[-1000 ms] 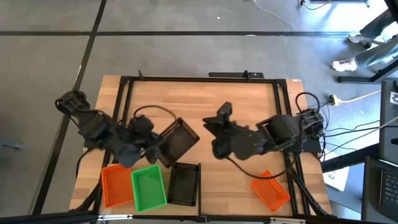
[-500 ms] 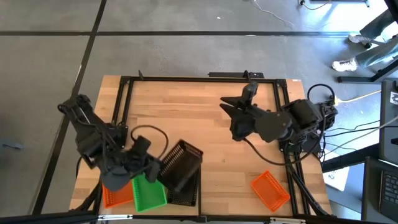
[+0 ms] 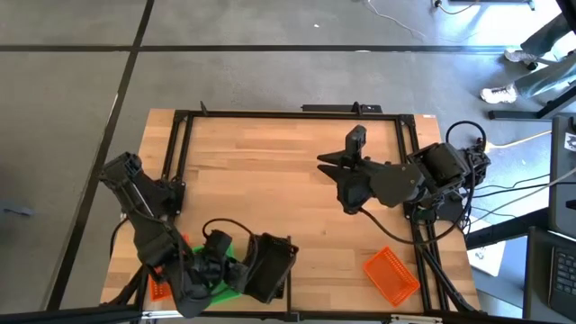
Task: Stack baskets on shelf by color
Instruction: Stack the black basket on top of the other black baskets on the shelf
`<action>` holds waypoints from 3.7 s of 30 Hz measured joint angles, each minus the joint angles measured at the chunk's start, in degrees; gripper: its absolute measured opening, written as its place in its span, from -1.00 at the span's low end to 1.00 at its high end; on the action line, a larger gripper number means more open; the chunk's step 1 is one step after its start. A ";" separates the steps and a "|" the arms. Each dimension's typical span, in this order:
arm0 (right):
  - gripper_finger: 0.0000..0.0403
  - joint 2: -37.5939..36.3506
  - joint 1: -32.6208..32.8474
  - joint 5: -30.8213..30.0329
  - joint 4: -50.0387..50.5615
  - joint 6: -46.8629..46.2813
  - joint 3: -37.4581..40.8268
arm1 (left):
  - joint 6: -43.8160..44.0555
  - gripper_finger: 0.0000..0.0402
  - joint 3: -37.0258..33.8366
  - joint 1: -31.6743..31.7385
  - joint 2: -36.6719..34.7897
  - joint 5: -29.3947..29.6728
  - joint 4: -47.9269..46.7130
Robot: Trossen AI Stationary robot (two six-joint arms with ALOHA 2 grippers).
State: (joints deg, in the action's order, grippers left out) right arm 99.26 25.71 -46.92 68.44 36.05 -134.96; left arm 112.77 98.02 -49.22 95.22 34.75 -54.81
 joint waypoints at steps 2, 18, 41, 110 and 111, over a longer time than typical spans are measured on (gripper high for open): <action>-0.48 0.00 -0.02 0.54 0.03 0.00 0.00 | 0.60 -1.00 0.00 0.10 0.25 0.01 0.00; -0.48 0.00 -0.02 0.16 0.05 0.00 0.00 | 7.30 -1.00 0.00 0.71 -0.21 -2.83 -11.06; -0.48 0.04 -0.02 0.05 0.03 -0.02 0.02 | -6.97 -0.78 0.00 6.31 -0.41 -13.37 -4.11; -0.48 0.07 -0.03 0.21 0.03 -1.33 0.04 | -11.10 -0.62 0.00 10.54 -0.41 -23.53 2.58; -0.48 0.07 -0.02 0.20 0.03 -1.31 0.04 | -11.55 -0.62 0.00 10.71 -0.41 -23.55 2.58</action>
State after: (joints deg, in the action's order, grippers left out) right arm 99.33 25.69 -46.72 68.47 34.74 -134.91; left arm 101.22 98.02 -38.52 94.80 11.20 -52.23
